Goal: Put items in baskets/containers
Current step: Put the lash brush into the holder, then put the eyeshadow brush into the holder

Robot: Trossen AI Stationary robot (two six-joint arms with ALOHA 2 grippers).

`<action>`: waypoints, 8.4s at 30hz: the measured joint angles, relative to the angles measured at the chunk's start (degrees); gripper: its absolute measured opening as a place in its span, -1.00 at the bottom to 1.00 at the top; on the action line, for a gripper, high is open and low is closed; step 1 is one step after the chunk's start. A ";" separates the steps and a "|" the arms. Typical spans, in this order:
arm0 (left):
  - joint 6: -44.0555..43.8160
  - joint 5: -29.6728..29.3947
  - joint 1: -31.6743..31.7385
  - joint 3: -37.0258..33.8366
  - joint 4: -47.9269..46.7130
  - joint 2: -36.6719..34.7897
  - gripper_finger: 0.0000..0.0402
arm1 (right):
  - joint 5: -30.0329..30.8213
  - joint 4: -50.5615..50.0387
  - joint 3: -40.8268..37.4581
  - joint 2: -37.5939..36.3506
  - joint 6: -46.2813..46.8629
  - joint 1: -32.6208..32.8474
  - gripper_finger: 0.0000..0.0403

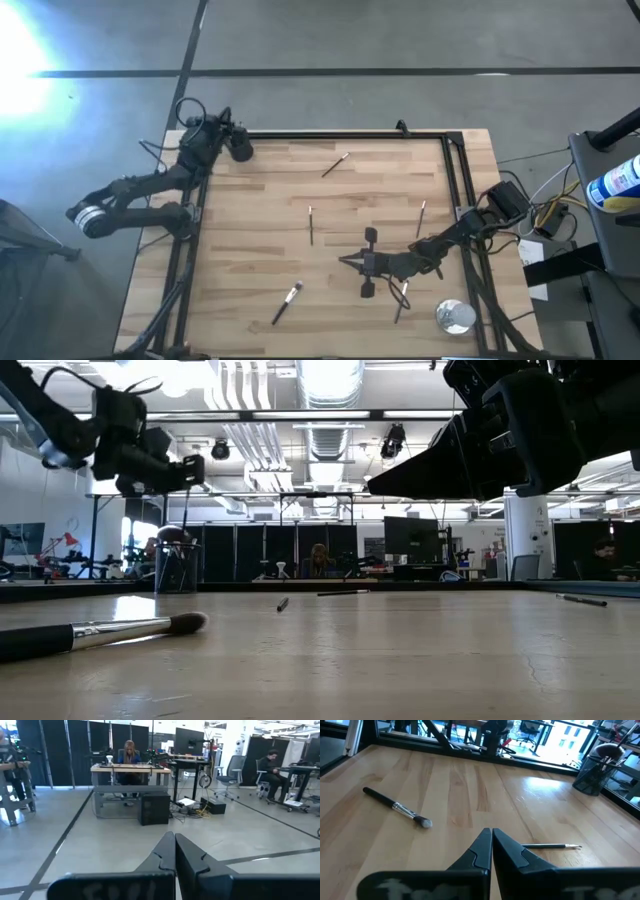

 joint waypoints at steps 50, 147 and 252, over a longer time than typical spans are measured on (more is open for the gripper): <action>-5.66 23.47 -30.20 -6.98 -17.11 -16.93 -0.99 | -0.87 -0.76 0.00 -0.88 6.47 -1.38 -0.96; -11.85 26.76 -45.63 -17.91 18.82 0.00 -1.00 | -8.81 -56.82 19.03 -6.72 41.90 0.58 -0.96; -7.92 21.45 -65.41 8.88 10.48 20.84 -0.92 | -20.23 16.07 15.11 3.36 -1.98 -12.27 -0.73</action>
